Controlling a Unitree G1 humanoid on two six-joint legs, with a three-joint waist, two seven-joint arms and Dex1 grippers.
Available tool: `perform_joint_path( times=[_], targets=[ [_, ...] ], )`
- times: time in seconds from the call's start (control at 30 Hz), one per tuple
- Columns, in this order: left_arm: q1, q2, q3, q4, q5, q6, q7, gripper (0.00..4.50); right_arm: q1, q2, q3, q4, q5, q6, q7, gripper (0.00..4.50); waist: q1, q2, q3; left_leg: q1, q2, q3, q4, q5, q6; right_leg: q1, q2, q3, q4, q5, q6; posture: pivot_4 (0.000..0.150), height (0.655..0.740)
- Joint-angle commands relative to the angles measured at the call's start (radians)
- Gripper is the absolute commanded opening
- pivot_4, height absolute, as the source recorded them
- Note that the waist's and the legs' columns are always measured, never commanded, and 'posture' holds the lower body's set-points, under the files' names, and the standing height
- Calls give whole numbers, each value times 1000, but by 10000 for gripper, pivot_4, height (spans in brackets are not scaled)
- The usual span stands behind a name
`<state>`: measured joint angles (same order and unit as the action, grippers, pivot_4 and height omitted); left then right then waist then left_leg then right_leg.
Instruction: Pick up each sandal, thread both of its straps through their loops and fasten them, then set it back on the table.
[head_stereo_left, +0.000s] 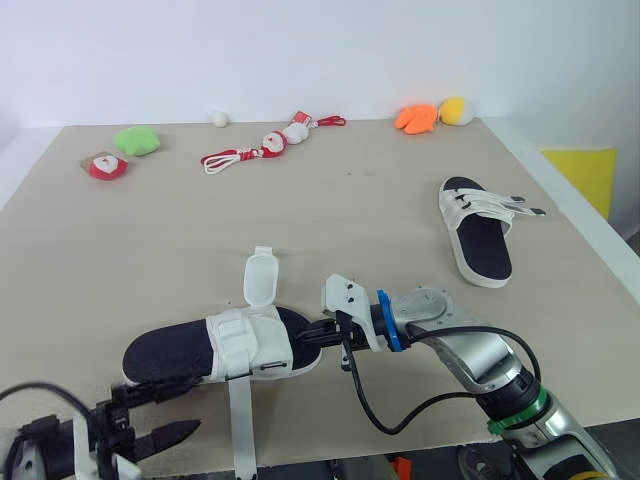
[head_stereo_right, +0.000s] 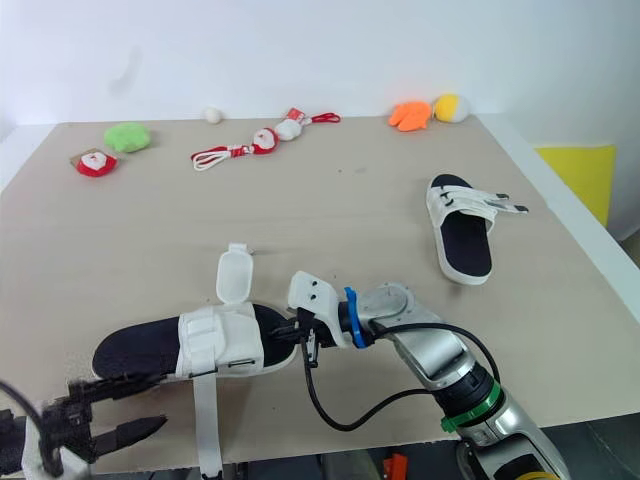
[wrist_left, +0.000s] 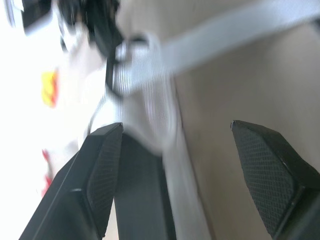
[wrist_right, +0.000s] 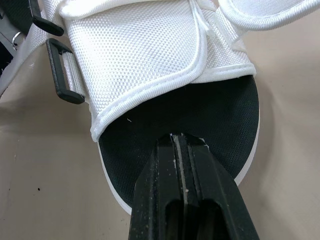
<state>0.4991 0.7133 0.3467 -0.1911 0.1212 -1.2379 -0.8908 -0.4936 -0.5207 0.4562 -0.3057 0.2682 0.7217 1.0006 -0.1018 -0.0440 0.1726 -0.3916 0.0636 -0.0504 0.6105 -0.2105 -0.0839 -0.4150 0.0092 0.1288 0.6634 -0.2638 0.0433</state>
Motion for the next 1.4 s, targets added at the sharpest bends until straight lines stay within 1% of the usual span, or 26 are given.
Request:
perform_joint_path(
  times=[0.03, 0.13, 0.3, 0.4, 0.83, 0.97, 1.07, 1.13, 1.27, 1.4],
  targets=[
    [-16, -5, -63, 15, 59, -72, 54, 35520, 8, -9, 38, 37, -25, 24, -6, 0, 0, 0, 0, 0, 0, 0, 0, 0, 0, 0, 0, 0, 0, 0, 0, 1500, 7400],
    [-42, -28, -134, 11, 120, -90, 86, 35520, 7, -12, 37, 35, -25, 26, -8, 0, 0, 1, 0, 0, 0, 1, 0, 0, 1, 0, 0, 1, 0, 1, 2, 1500, 7400],
    [-56, -49, -187, 8, 188, -110, 140, 35520, 5, -18, 31, 28, -20, 35, -9, 0, 0, 1, -1, 1, 0, 1, 0, 1, 2, 1, 0, 1, 1, 1, 3, 1500, 7400],
    [-66, -78, -224, 1, 245, -103, 178, 35520, 5, -23, 30, 19, -18, 43, -9, 0, 0, 2, -1, 1, 0, 2, 0, 1, 2, 1, 0, 2, 1, 2, 3, 1500, 7400],
    [-31, -89, -295, 11, 418, -100, 321, 35520, -4, -26, 29, 23, -19, 47, -6, 0, 1, 4, -3, 4, -1, 2, 1, 1, 2, 5, 1, 3, 1, 1, 4, 1500, 7400],
    [-22, -80, -304, 8, 438, -87, 353, 24744, -8, -22, 30, 27, -18, 47, -5, 0, 1, 4, -3, 4, -1, 2, 1, 1, 2, 5, 1, 3, 1, 1, 4, 1500, 7400],
    [-18, -68, -315, -6, 436, -73, 372, 9006, -8, -19, 31, 26, -17, 48, -8, 0, 1, 4, -3, 4, -1, 2, 1, 1, 2, 5, 1, 3, 1, 1, 4, 1500, 7400],
    [-14, -56, -332, -24, 415, -54, 382, 519, -7, -18, 31, 25, -16, 49, -9, 0, 1, 4, -3, 4, -1, 2, 1, 1, 2, 5, 1, 3, 1, 1, 4, 1500, 7400],
    [-15, -30, -358, -60, 380, -16, 398, 519, -3, -17, 30, 23, -15, 49, -10, 0, 1, 4, -3, 4, 0, 2, 1, 1, 2, 5, 1, 3, 1, 1, 4, 1500, 7400],
    [-11, 11, -374, -125, 285, 40, 413, 519, 0, -16, 30, 21, -14, 48, -12, 0, 1, 4, -3, 5, 0, 2, 1, 1, 2, 5, 1, 3, 1, 1, 4, 1500, 7400]
  ],
)
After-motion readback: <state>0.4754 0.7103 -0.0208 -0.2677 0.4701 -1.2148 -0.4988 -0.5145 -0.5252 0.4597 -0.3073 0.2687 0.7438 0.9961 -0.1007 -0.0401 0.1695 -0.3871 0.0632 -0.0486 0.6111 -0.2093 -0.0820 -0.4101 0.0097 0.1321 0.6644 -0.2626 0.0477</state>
